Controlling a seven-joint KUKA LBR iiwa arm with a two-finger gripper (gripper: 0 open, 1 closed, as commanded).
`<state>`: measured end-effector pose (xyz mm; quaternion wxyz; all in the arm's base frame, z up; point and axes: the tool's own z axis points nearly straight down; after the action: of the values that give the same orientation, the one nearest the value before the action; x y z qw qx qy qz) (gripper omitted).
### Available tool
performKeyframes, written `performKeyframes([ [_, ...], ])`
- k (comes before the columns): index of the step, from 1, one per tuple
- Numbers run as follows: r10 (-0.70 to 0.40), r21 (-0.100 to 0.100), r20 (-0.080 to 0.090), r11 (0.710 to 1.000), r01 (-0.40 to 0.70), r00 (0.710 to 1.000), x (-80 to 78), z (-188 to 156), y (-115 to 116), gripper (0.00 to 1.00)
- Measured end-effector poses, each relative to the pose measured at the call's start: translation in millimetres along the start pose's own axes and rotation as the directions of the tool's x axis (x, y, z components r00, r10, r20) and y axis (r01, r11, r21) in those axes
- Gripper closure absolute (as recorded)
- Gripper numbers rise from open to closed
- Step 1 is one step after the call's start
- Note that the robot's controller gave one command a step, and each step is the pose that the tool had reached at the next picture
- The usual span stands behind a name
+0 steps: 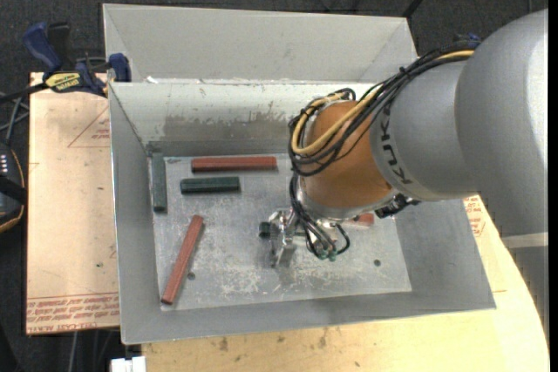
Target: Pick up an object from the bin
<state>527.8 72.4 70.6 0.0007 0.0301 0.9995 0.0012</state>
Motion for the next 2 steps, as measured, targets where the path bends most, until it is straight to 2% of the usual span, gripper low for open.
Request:
performKeyframes([
  [1,0.001,0.001,-0.001,1.000,-0.001,1.000,0.0,0.7,-0.6,0.00],
  [2,0.001,0.001,-0.001,1.000,-0.001,1.000,0.1,0.8,-0.6,0.00],
])
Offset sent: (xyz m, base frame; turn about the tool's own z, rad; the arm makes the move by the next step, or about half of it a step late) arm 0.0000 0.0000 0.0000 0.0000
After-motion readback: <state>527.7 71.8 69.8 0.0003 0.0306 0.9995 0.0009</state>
